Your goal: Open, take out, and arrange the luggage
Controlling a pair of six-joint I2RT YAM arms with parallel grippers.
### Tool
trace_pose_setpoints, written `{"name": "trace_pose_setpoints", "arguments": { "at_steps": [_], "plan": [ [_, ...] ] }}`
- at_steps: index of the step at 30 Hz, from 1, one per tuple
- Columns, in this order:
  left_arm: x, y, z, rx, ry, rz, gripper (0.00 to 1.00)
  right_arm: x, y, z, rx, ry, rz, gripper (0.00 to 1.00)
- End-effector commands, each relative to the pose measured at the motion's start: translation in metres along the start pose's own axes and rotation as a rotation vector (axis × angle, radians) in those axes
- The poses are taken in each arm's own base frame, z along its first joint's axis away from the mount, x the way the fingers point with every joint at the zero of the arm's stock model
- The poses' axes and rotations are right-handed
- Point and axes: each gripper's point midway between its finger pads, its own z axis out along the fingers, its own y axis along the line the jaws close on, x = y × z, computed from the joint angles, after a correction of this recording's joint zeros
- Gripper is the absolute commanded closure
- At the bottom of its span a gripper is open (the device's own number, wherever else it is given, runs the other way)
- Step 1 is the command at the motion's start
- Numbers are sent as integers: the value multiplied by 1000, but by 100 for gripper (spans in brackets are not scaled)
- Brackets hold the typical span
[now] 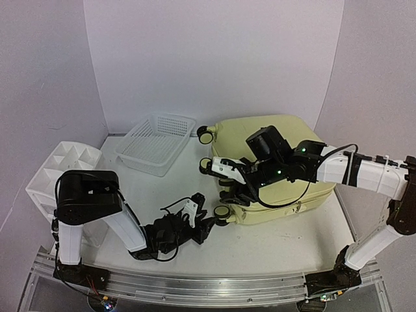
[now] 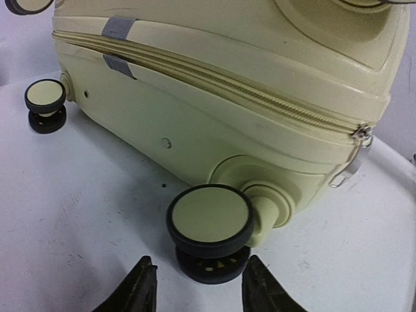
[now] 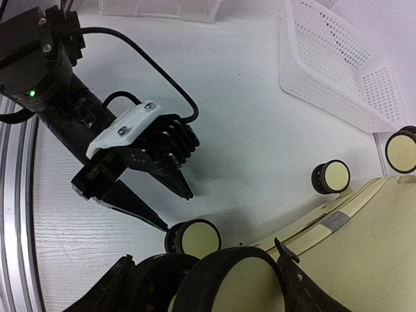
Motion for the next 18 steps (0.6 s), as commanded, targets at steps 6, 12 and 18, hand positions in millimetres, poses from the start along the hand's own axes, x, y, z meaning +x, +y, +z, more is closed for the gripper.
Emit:
{"name": "trace_pose_setpoints", "arguments": {
  "at_steps": [6, 12, 18],
  "plan": [
    [-25, -65, 14, -8, -201, 119, 47, -39, -63, -15, 197, -100, 270, 100],
    [-39, -62, 31, -163, -261, 218, 46, -47, -68, -10, 202, -117, 295, 100],
    [-46, -61, 43, -240, -281, 295, 60, -50, -70, -11, 203, -123, 293, 100]
  ]
}}
